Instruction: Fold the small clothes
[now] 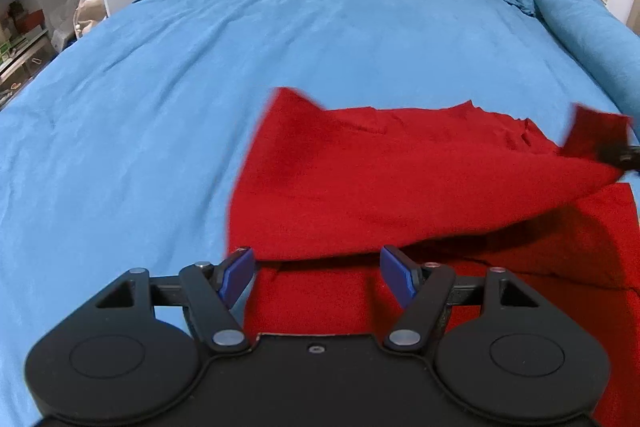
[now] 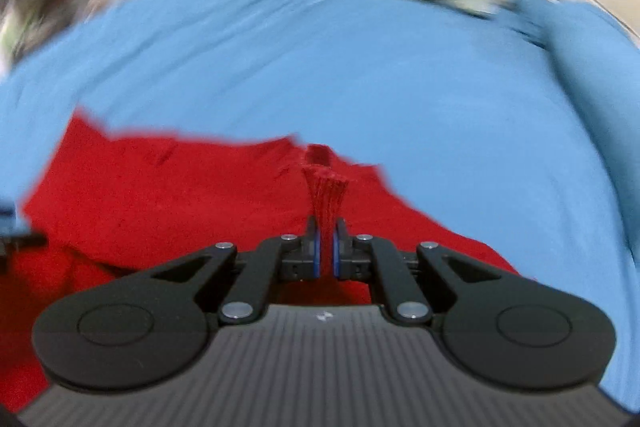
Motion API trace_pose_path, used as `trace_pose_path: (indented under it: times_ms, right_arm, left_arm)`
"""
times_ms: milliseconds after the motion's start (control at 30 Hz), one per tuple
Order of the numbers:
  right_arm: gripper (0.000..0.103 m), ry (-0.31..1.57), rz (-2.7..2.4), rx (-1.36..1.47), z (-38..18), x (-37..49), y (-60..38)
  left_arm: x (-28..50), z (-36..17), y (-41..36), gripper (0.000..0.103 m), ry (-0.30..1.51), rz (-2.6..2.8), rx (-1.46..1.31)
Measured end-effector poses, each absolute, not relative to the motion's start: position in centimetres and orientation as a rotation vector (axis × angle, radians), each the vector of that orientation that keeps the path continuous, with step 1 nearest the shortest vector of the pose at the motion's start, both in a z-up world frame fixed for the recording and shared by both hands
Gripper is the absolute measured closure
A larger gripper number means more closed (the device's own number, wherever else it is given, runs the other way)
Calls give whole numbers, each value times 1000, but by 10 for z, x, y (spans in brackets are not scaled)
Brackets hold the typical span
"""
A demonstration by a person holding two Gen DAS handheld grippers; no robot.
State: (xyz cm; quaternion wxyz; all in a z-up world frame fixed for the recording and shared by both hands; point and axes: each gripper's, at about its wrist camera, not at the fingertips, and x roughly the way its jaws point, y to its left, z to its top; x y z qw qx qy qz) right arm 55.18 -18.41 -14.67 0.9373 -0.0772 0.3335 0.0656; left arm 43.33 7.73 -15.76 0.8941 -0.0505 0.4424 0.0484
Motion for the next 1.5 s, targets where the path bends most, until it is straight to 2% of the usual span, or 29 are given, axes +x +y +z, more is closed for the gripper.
trace_pose_path:
  times_ms: [267,567,767,833,867,933,967,1067,1133,1267,1333,1500]
  right_arm:
    - [82,820,-39,3,-212,531,-237]
    - [82,642,-73,-8,-174,507,-243]
    - [81,765,-79,-70,-214,512,-255]
    - [74,777,-104,-67,-218,512,-257]
    - [57,771,-133,-50,-217,509,-260]
    - [33,760,-210,-53,-210,502,-261]
    - [29,749,-233,-60,-206,498,-259]
    - [25,693,-147,-40,-193,488,-251]
    - [22,700,-48,-40,-194,490,-244]
    - [21,805,-34,-21,-221,510,-248]
    - [20,794,-23,31,-227,509,-259]
    - [20,786,-48,4,-209,499,-265]
  left_arm:
    - [436,-181,74,29,970,82,-38]
    - [440,-192,80,29,979,91,18]
    - [440,-195,88,26,970,141,31]
    - [441,-195,93,26,968,188,35]
    - [441,-195,97,25,972,215,30]
    - [441,-193,105,24,985,254,2]
    - [440,-190,107,26,989,258,-15]
    - [433,-182,103,25,982,251,14]
    - [429,-182,98,19,985,236,43]
    - [425,-194,93,19,1022,227,47]
    - [422,-197,95,18,1020,226,31]
    - [415,-184,105,18,997,236,8]
